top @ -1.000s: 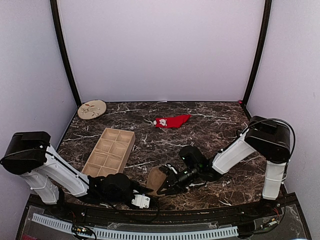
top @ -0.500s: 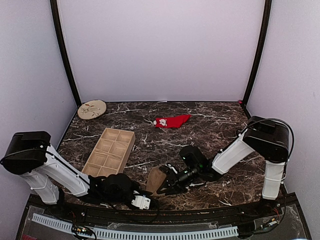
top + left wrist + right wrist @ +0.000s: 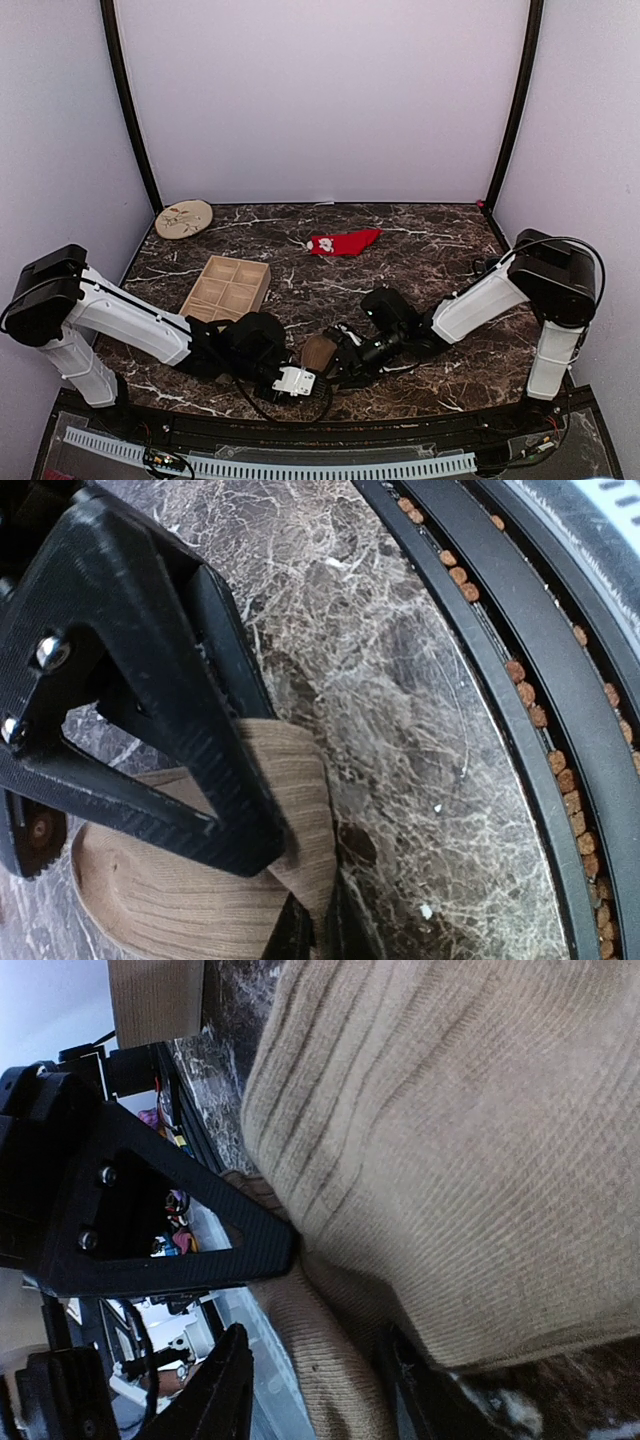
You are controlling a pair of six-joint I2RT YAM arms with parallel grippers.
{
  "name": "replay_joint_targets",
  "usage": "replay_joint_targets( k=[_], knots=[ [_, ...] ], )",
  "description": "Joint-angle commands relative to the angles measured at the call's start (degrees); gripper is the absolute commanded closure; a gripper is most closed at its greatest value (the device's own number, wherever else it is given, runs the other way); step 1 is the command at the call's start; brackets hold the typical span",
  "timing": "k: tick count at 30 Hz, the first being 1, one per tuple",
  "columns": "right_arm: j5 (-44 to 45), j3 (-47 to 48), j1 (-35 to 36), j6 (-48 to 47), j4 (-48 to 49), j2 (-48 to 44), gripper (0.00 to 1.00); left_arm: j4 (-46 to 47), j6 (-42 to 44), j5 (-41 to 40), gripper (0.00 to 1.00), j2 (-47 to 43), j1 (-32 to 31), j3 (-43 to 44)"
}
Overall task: Roll the socks
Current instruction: Roll the sock at the center of the board.
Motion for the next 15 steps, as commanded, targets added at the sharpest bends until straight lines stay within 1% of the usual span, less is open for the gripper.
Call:
replay_joint_targets(
  k=[1,6,11,15],
  knots=[
    [6.7,-1.1,-0.4,-6.4,-9.0,-3.0,0.60,-14.5,-0.9,9.7,0.94,1.5,2.6,5.7],
    [10.5,-3.4,-0.4,-7.5,-9.6,-6.4,0.59,-24.5,-0.1,17.4,0.94,4.9,5.5,13.1],
    [14.7,-4.4,-0.4,-10.2,-13.1,-9.2,0.58,-28.5,-1.3,22.6,0.94,6.3,8.3,16.6],
    [19.2,-5.1,0.2,-13.0,-16.3,-12.7,0.58,-35.0,-1.0,26.9,0.94,9.9,9.7,21.5]
  ],
)
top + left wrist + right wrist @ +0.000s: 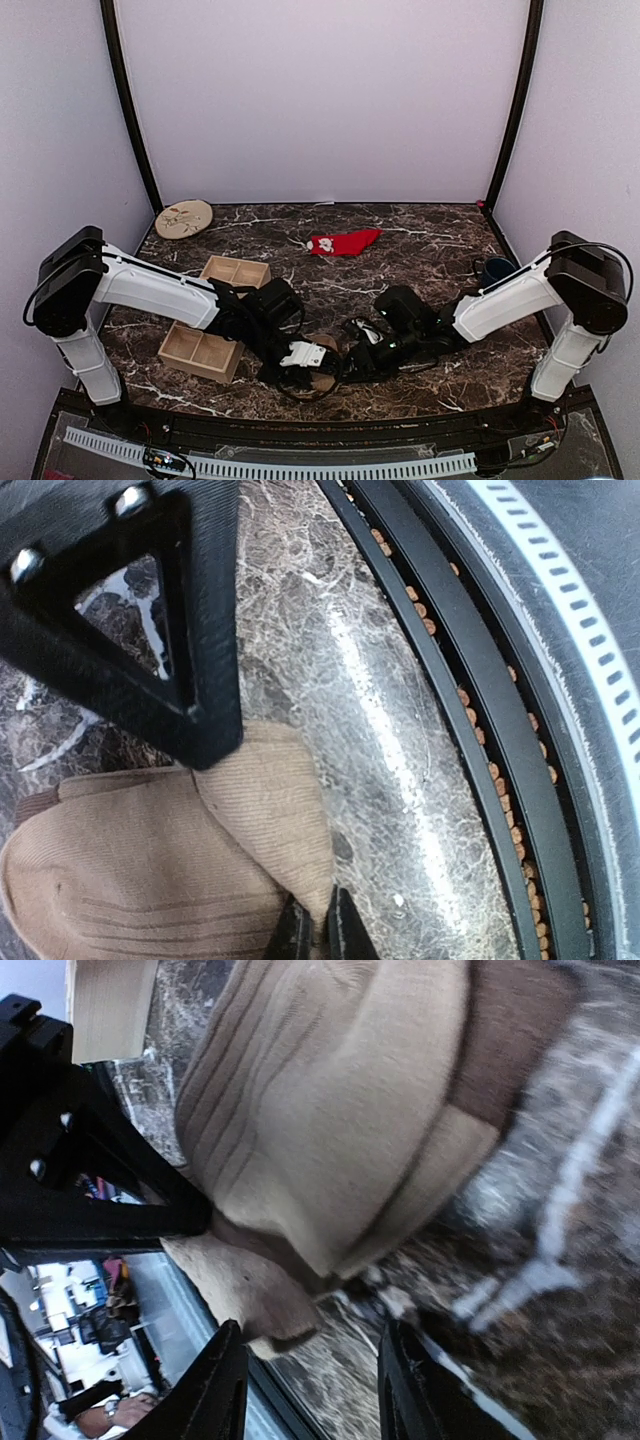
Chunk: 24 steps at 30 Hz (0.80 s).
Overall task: Roll the socks
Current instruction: Roll the sock at the center of the board.
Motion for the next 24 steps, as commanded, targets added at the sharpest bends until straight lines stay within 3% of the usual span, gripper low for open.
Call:
replay_joint_targets(
  k=[1,10,24],
  knots=[
    [8.3,-1.6,0.5,-4.7,-6.1,-4.2,0.57,-10.8,-0.3,8.0,0.94,3.5,1.5,5.5],
    [24.3,-2.7,6.1,-10.2,-10.5,-13.6,0.56,-15.2,-1.8,15.6,0.94,7.8,4.9,9.7],
    [47.2,-3.9,20.2,-20.2,-8.8,-15.6,0.54,-21.2,-3.1,22.8,0.93,14.3,8.7,14.8]
  ],
)
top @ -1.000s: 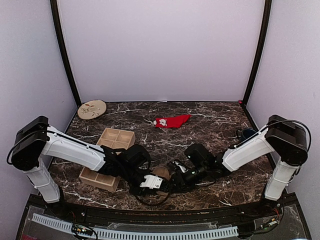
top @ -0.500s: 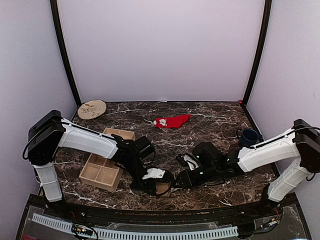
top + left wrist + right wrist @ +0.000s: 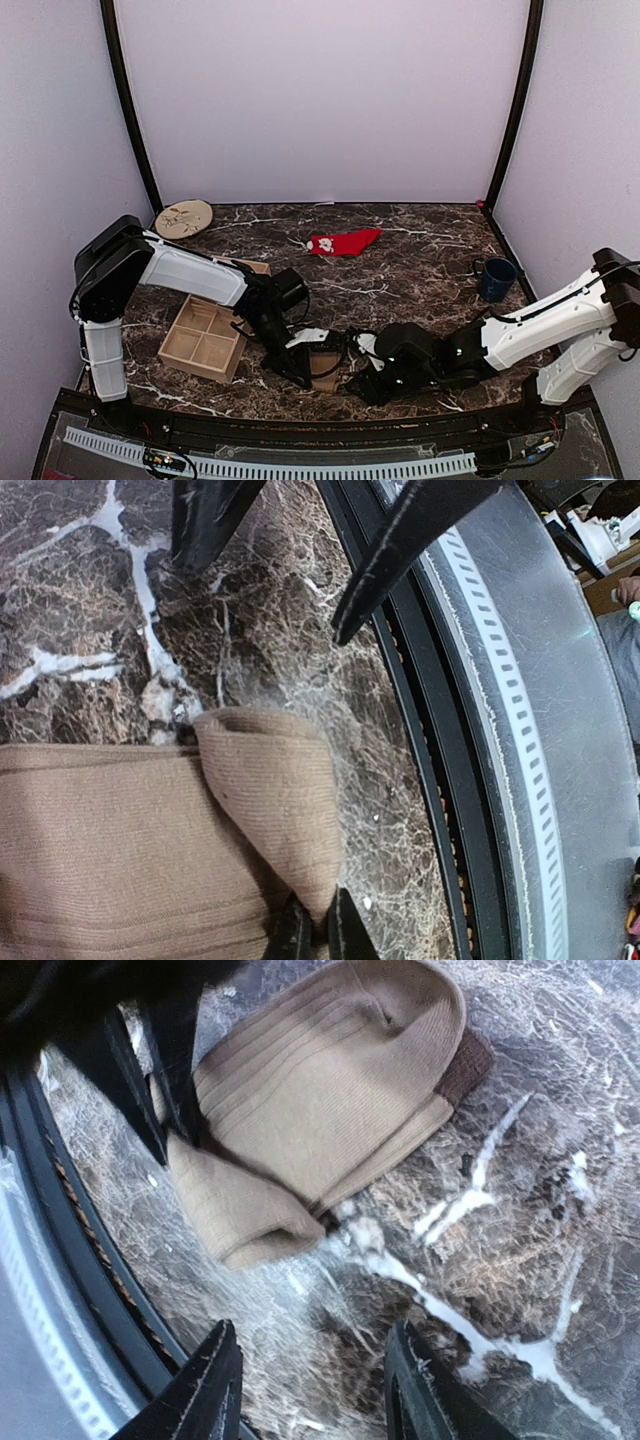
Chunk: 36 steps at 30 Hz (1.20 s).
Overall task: Roll the socks
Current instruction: Roll the sock at the center of the board.
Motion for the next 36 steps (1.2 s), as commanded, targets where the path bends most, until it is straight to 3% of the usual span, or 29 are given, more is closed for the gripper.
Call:
replay_joint_targets(
  k=[1,16,23,36],
  knots=[
    [10.8,-0.6,3.7,-5.5,1.4,-1.7,0.54,-4.8,-0.2,4.0,0.93,1.5,1.0,2.1],
    [25.0,3.1,13.4,-14.6,4.0,2.2,0.53,-6.7,-0.9,9.0,0.93,4.0,3.8,3.5],
    [28.7,7.2,18.0,-21.2,4.3,9.2,0.53,-7.4,-1.2,10.4,0.93,4.5,4.5,4.1],
    [37.3,12.0,18.8,-30.4,8.5,19.4,0.50,-9.9,-0.3,10.8,0.92,6.4,4.4,5.6]
  ],
)
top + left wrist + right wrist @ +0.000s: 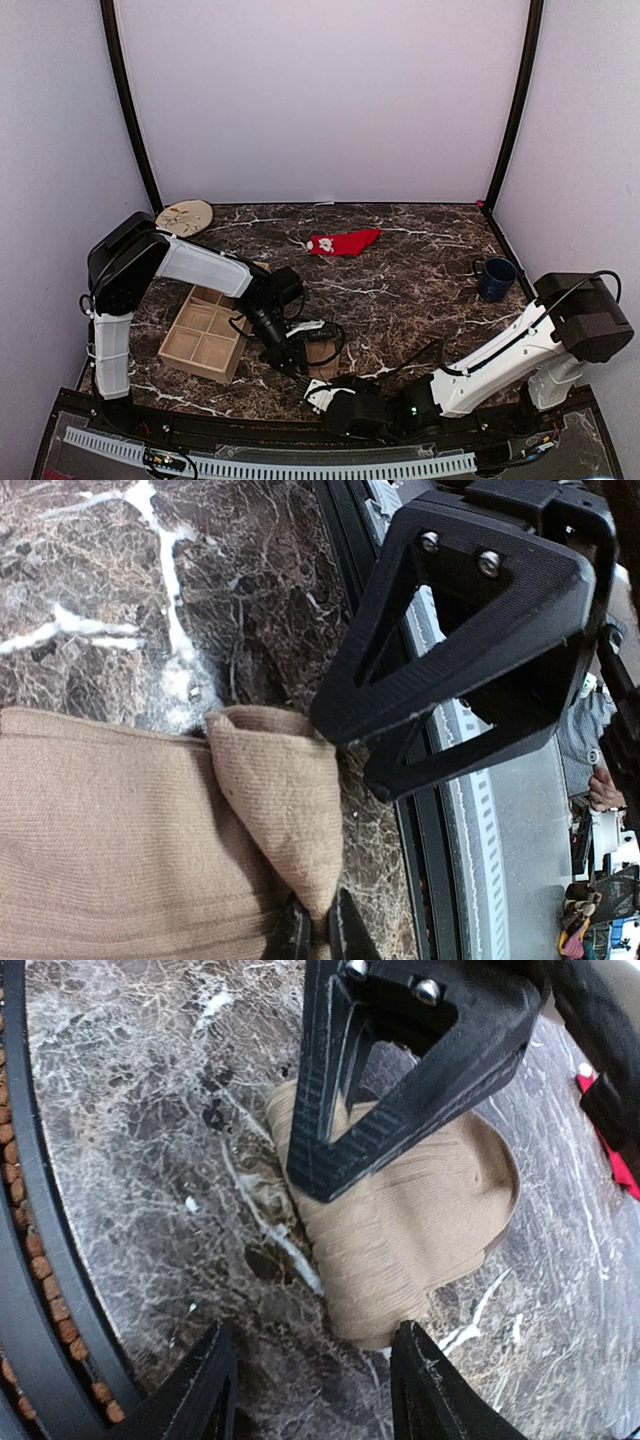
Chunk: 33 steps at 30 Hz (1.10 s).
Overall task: Roll the socks
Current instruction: Roll the sock at the center of the board.
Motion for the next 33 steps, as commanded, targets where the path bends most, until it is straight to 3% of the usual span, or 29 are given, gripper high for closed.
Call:
replay_joint_targets(
  k=[1,13,24,33],
  knots=[
    [5.6,2.2,0.5,-4.3,3.3,2.5,0.50,-2.9,1.0,1.2,0.92,1.4,0.3,1.7],
    [5.3,1.6,-1.7,-7.6,6.6,6.3,0.52,-3.8,1.8,0.6,0.92,2.4,0.3,2.2],
    [-2.0,-0.2,-5.7,-10.8,6.8,5.1,0.65,-4.9,2.3,1.2,0.92,3.6,0.4,4.1],
    [-7.1,0.1,-7.3,-8.1,3.8,5.2,0.93,-5.0,1.7,1.0,0.89,3.8,0.5,4.6]
  ],
)
